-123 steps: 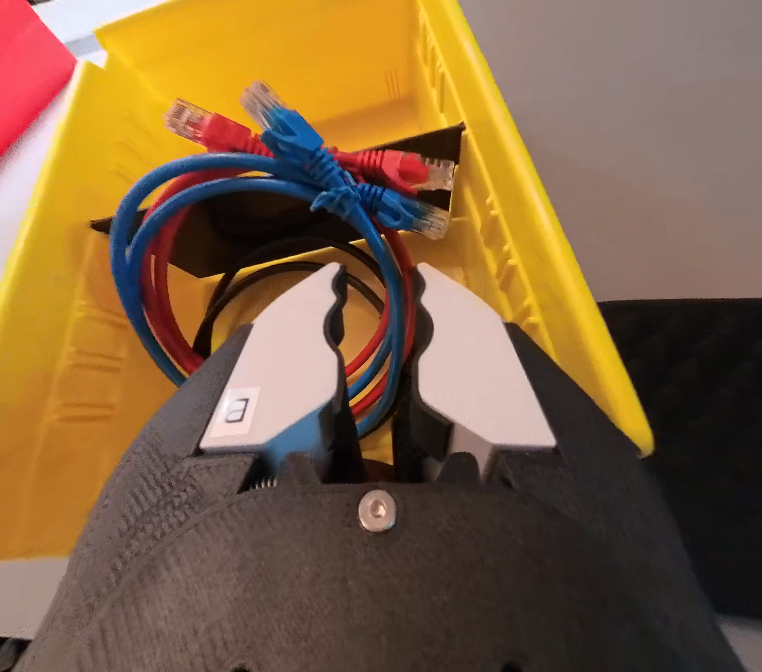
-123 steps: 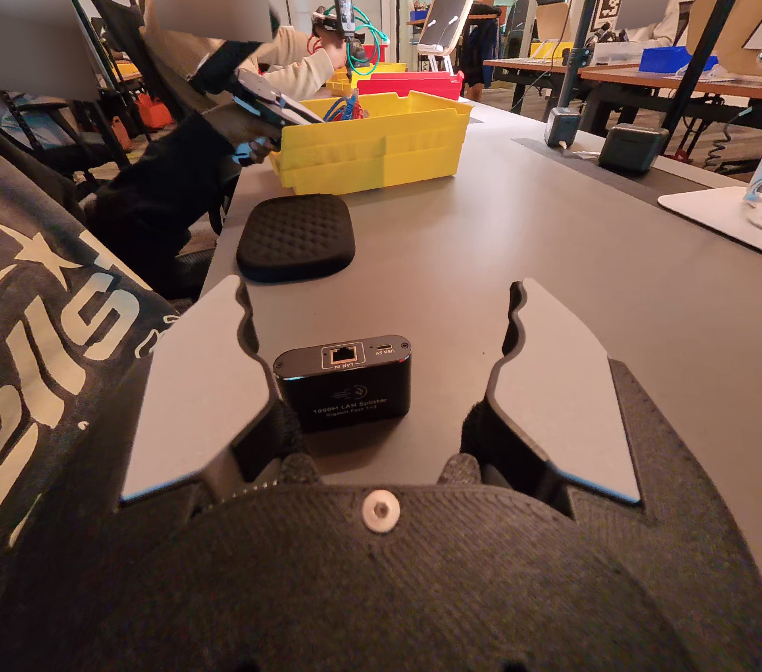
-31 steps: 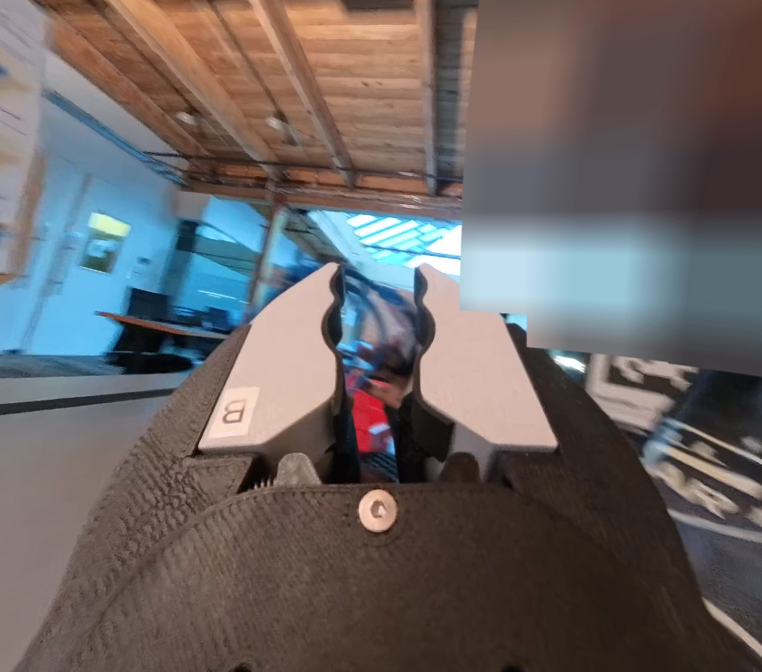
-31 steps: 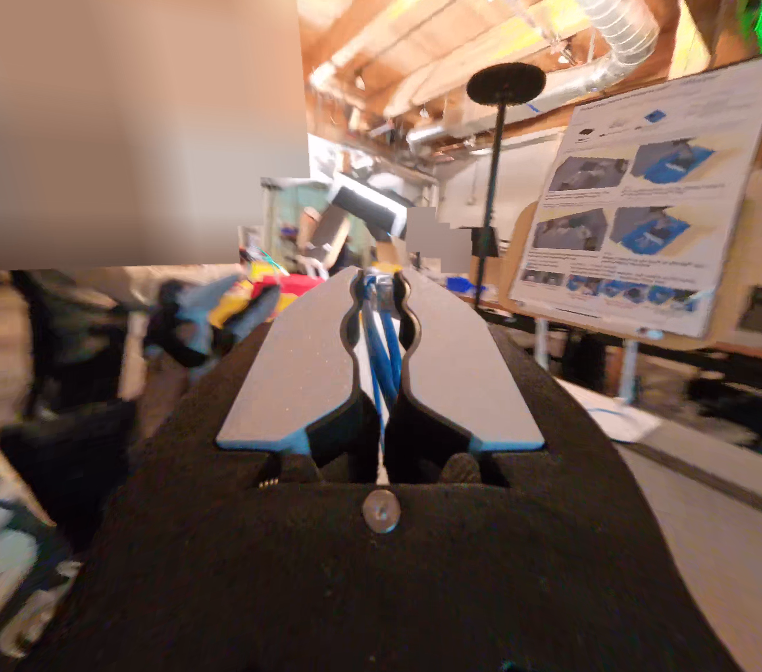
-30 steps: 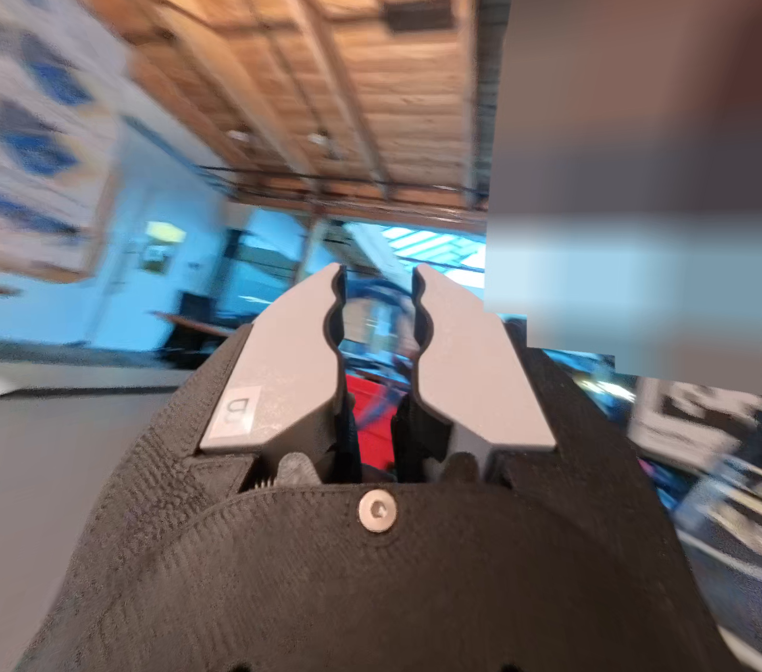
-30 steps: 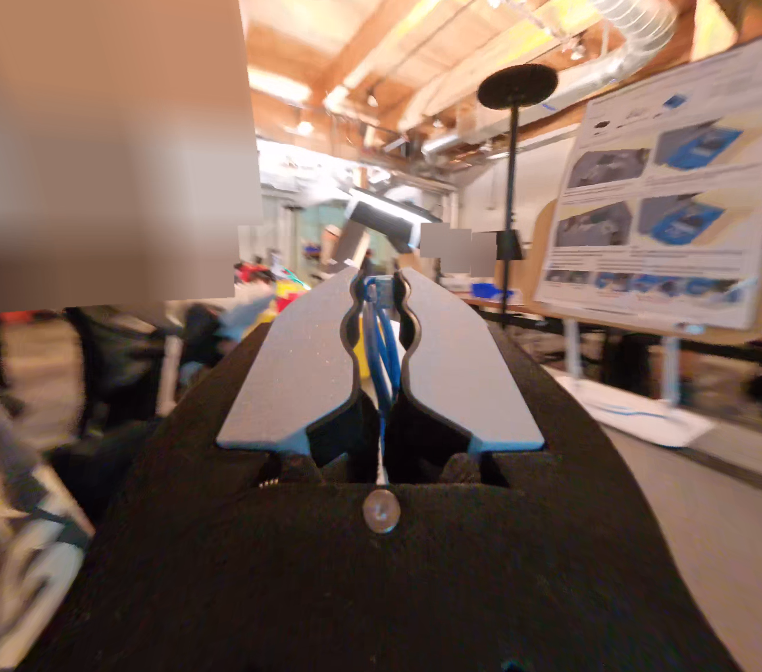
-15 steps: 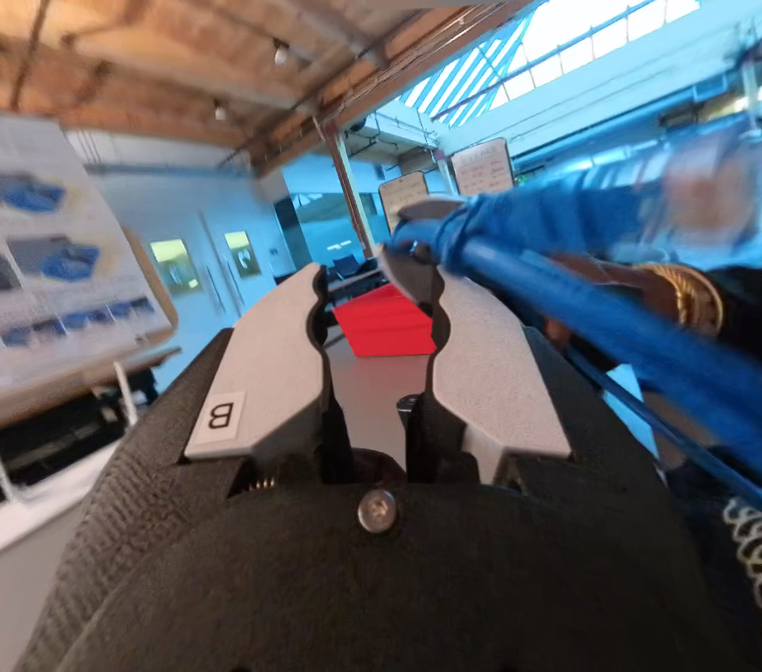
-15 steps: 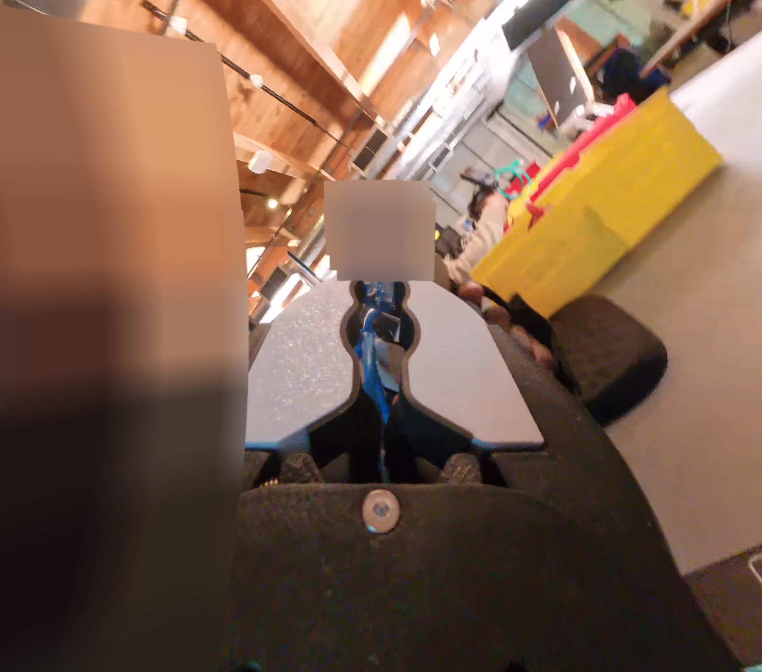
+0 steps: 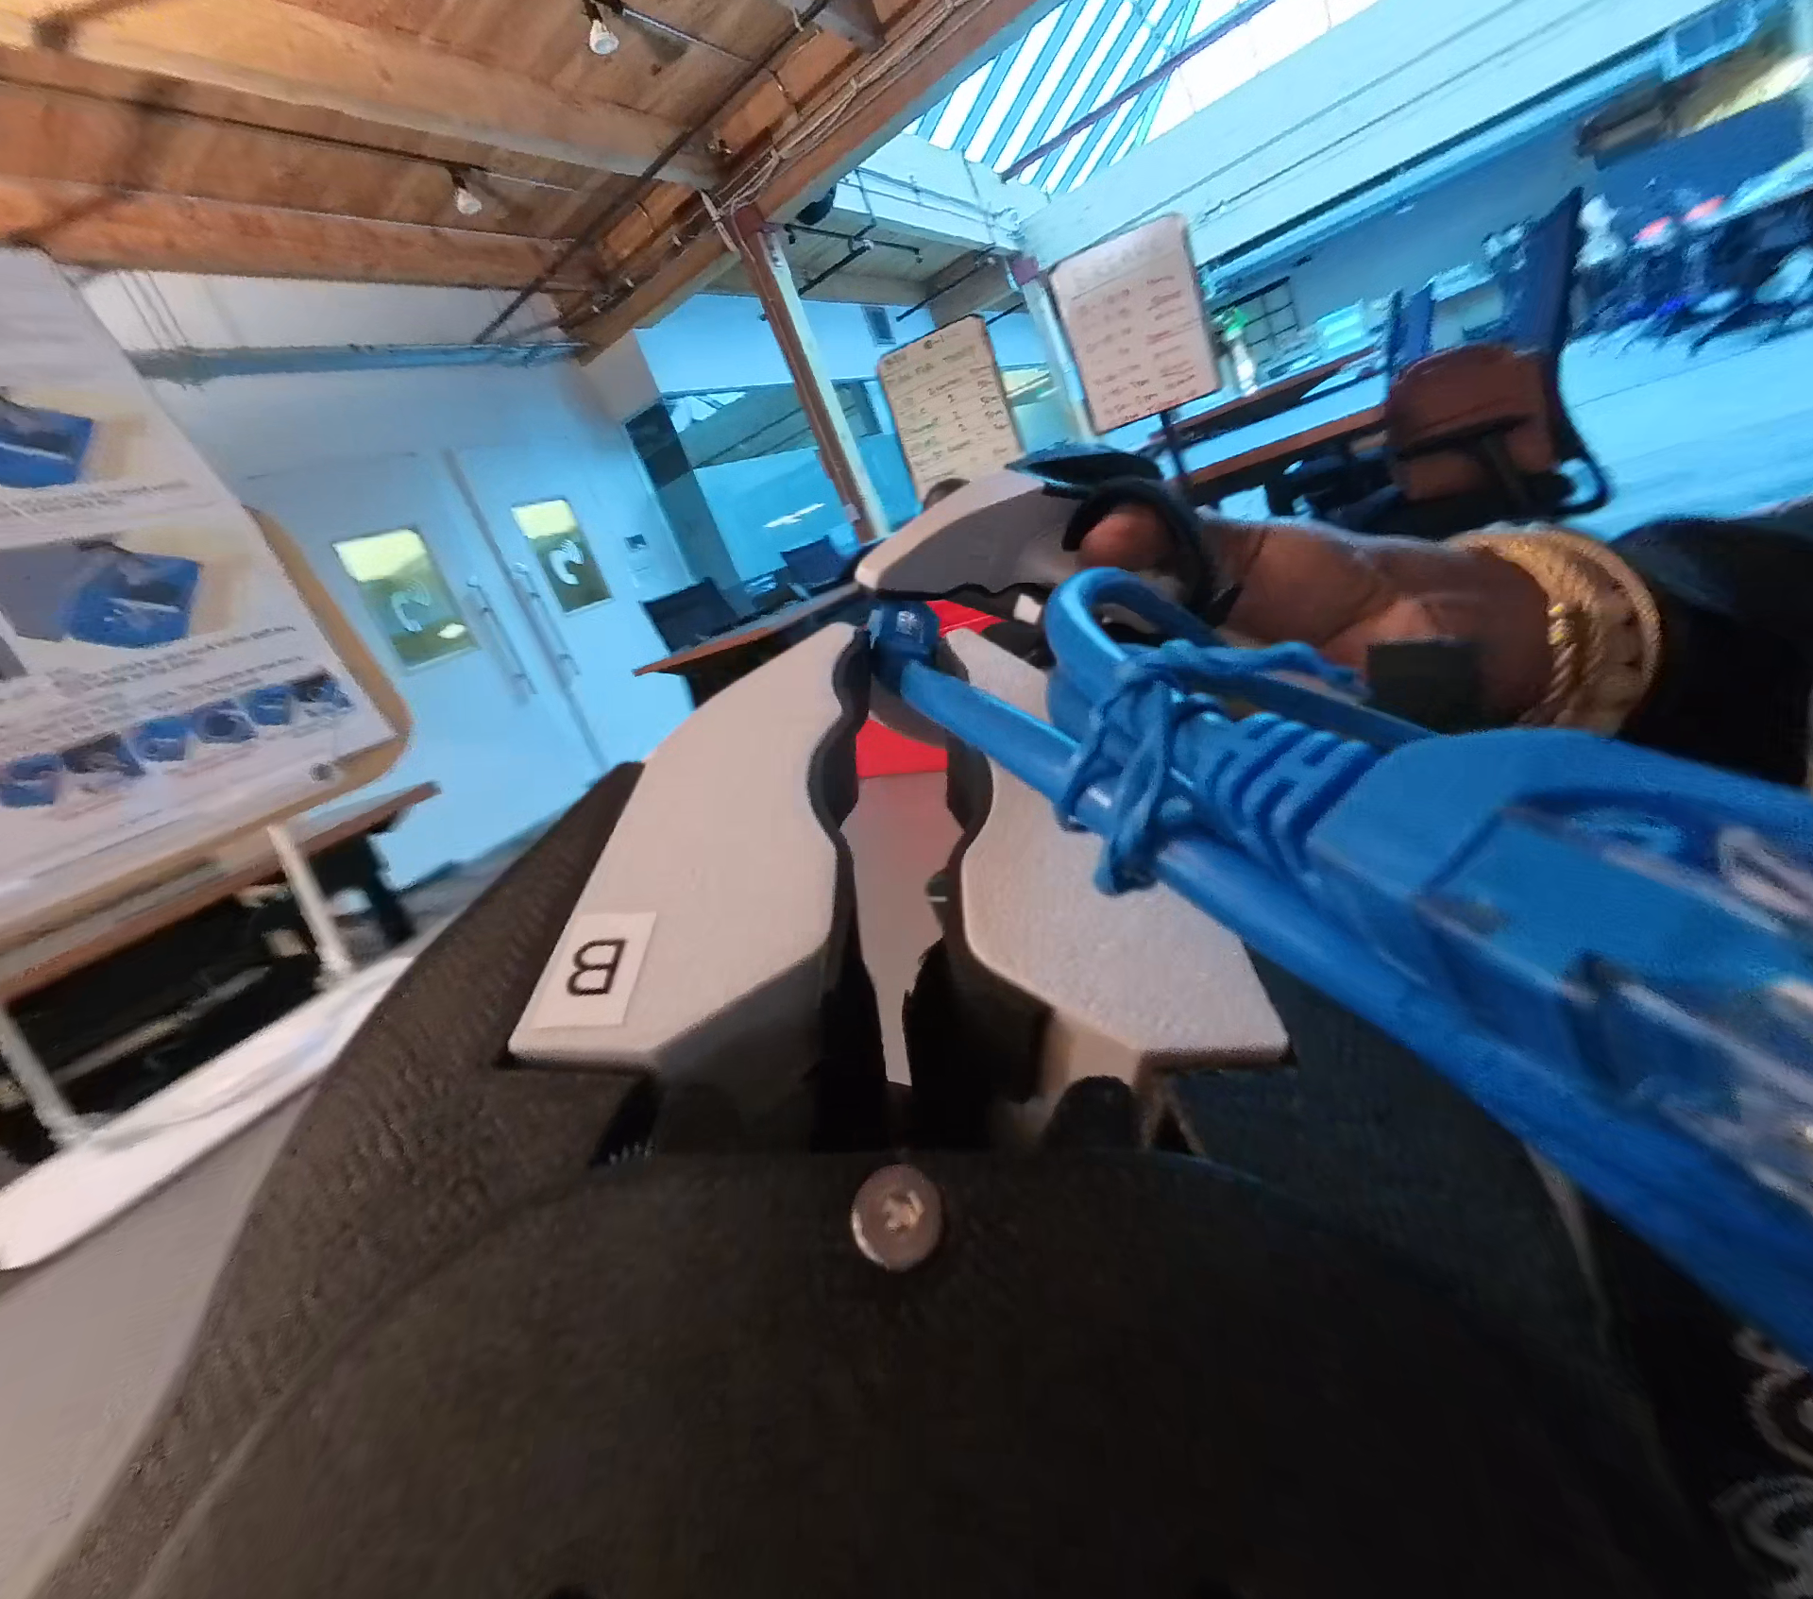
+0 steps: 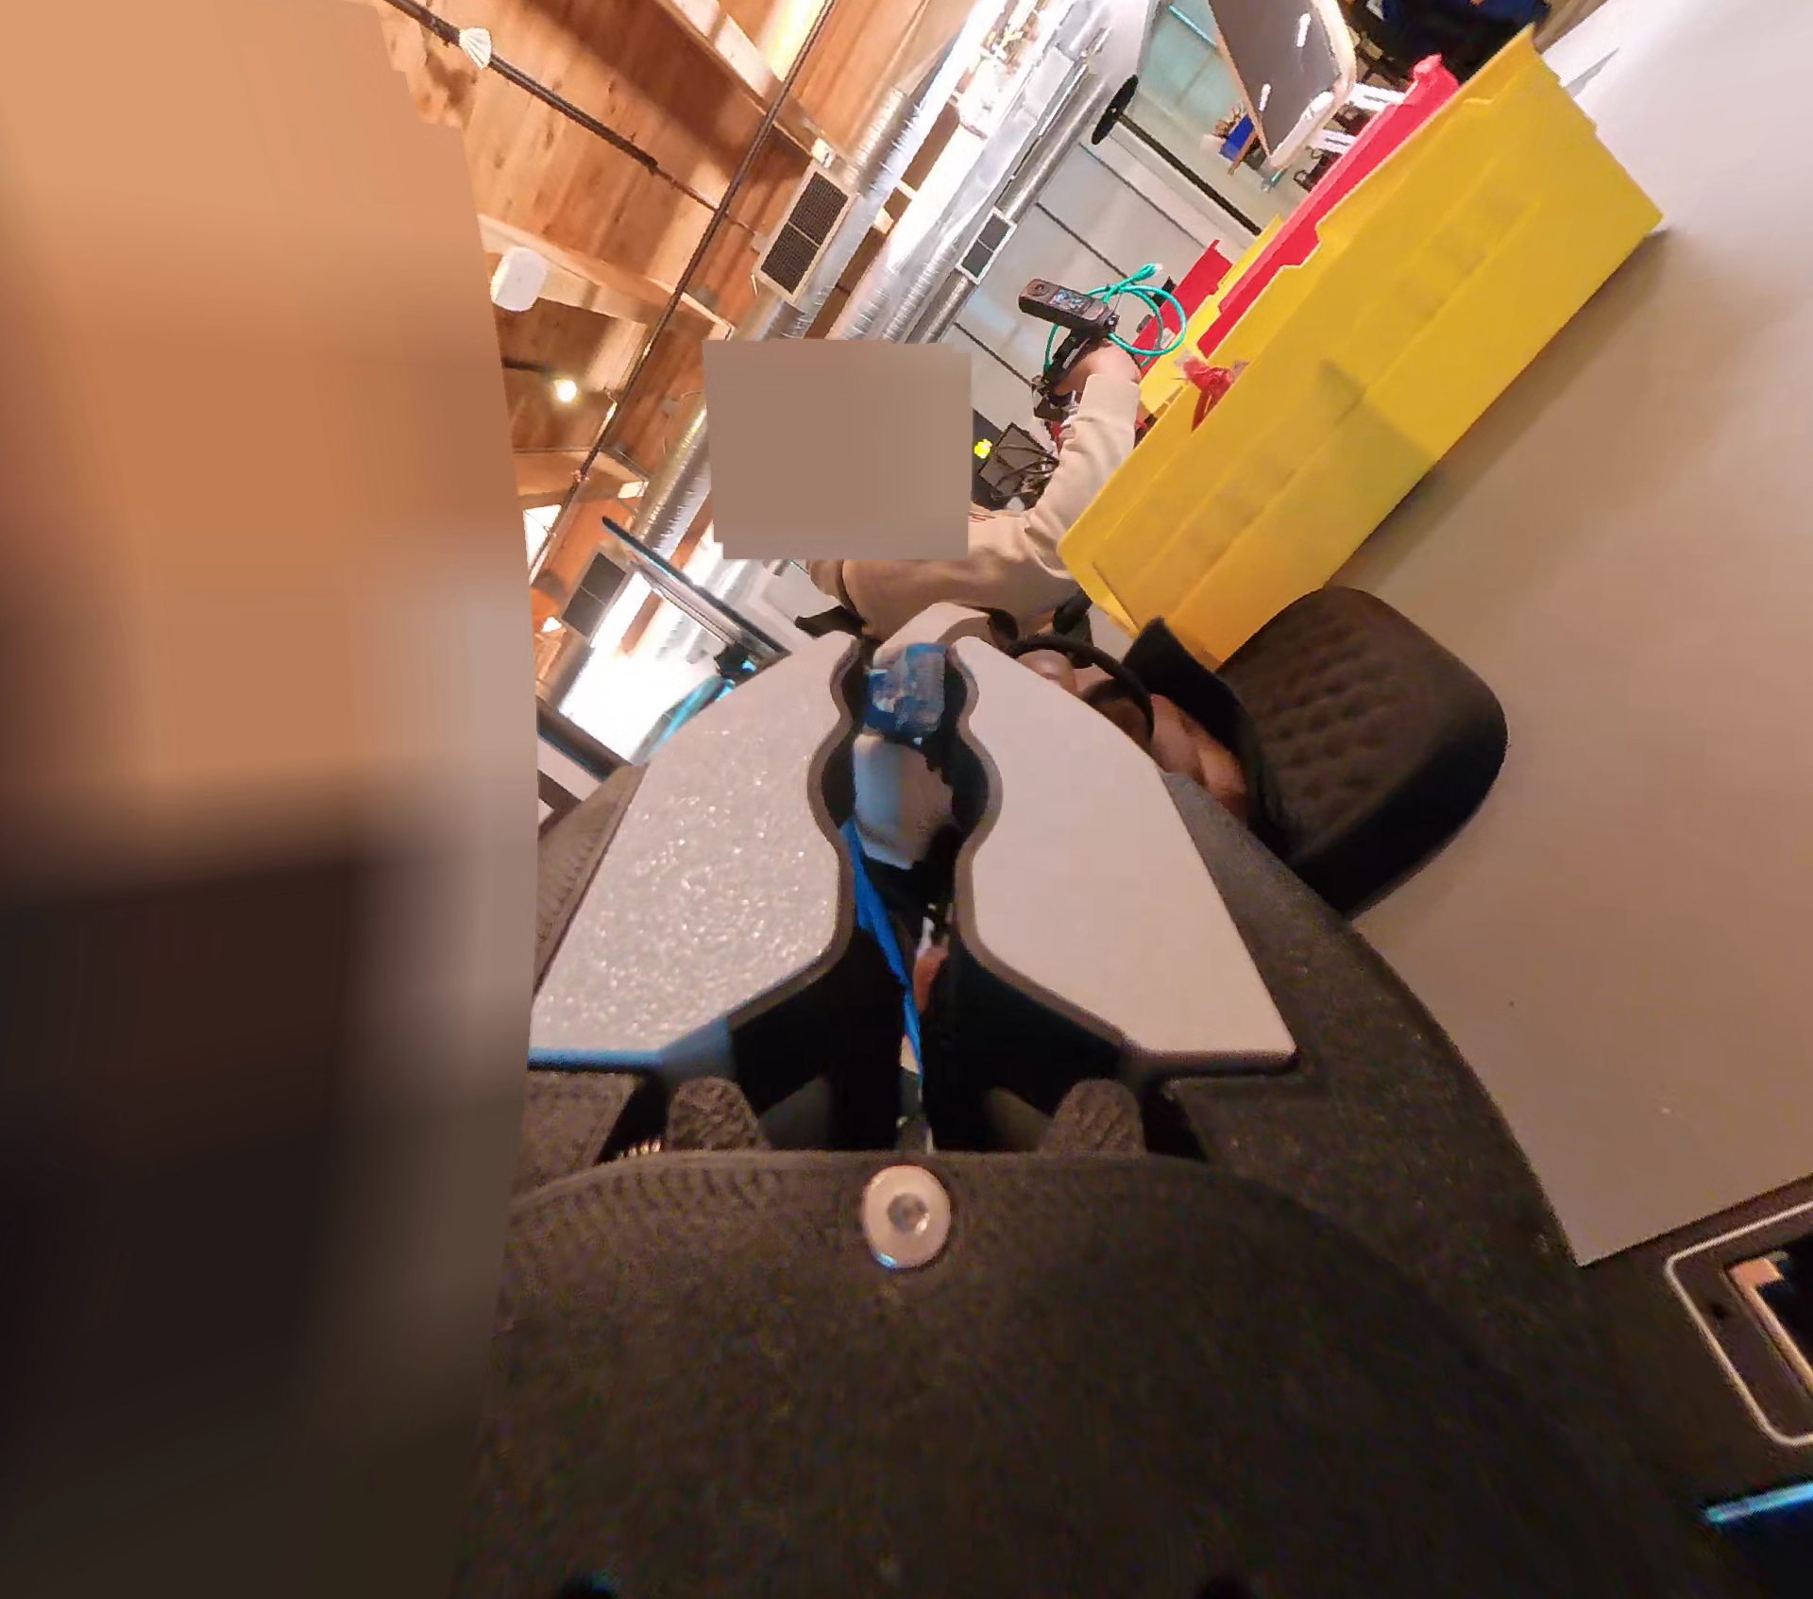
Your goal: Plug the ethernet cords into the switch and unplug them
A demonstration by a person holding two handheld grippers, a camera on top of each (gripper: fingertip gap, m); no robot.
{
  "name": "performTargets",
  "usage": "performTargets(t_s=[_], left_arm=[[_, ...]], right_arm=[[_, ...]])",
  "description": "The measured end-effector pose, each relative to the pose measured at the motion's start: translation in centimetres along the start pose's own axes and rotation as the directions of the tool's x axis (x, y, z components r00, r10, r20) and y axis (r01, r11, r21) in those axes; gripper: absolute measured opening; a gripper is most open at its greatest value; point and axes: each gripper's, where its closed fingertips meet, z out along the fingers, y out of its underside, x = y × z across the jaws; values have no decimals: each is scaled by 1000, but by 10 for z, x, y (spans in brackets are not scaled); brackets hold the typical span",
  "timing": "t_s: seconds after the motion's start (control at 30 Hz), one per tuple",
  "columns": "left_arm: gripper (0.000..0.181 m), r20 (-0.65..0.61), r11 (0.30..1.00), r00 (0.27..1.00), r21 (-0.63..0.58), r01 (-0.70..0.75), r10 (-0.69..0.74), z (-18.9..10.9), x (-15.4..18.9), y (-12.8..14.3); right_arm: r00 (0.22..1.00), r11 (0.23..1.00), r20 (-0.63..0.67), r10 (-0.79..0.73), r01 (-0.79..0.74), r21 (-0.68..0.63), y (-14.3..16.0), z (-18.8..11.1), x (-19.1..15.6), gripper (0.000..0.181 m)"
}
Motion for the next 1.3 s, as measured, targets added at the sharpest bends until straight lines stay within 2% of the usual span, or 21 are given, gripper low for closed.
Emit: performTargets(t_s=[0.03, 0.1, 0.13, 0.2, 0.27, 0.3, 0.37, 0.43, 0.47, 0.53, 0.67, 0.77, 0.87, 1.0, 1.13, 1.3], left_arm=[[12, -29, 997, 997, 9, 70, -70, 0, 1, -2], [12, -112, 963, 961, 60, 261, -253, 0, 3, -12], [12, -164, 931, 927, 88, 354, -337, -1, 3, -19], [11, -249, 876, 864, 95, 472, -438, -1, 4, -26], [11, -293, 846, 825, 84, 527, -484, -1, 4, -27], [11, -317, 827, 798, 69, 558, -513, 1, 5, -28], [11, -367, 802, 752, 23, 596, -548, 4, 12, -28], [11, -392, 813, 741, -31, 582, -545, 8, 23, -24], [11, -400, 823, 744, -53, 565, -536, 9, 28, -22], [12, -398, 842, 760, -66, 535, -514, 10, 32, -20], [12, -390, 827, 751, -54, 559, -533, 9, 27, -20], [12, -381, 835, 760, -64, 547, -527, 7, 27, -17], [12, -377, 840, 766, -68, 538, -521, 5, 28, -14], [13, -320, 856, 802, -62, 513, -504, 3, 23, -7], [7, -298, 829, 792, 4, 559, -532, -4, 12, -14], [19, -294, 835, 796, -16, 550, -530, -5, 13, -10]], right_arm=[[999, 999, 3, -37, 37, -6, 0, -1, -3, 14], [981, 981, 10, -194, 194, -15, -3, -4, -11, 25], [947, 946, -1, -322, 322, -23, -4, -6, -15, 30], [799, 800, -51, -600, 596, -71, -6, -13, -17, 49], [613, 613, -48, -788, 776, -148, -1, -20, -19, 52], [550, 548, -34, -834, 820, -166, 1, -23, -21, 51], [502, 497, -7, -865, 855, -150, 6, -24, -29, 46], [497, 494, -1, -868, 861, -124, 9, -22, -34, 36], [498, 493, 1, -867, 860, -130, 11, -22, -34, 26], [508, 497, 23, -861, 851, -169, 16, -22, -31, 19], [489, 474, 31, -871, 856, -206, 19, -24, -26, 20], [480, 457, 48, -876, 857, -237, 22, -23, -22, 13], [501, 467, 76, -862, 845, -262, 26, -22, -20, 12], [503, 465, 83, -860, 840, -279, 25, -22, -13, 12], [502, 458, 104, -859, 842, -284, 22, -24, -12, 12], [495, 455, 125, -860, 854, -252, 24, -23, -15, 12]])
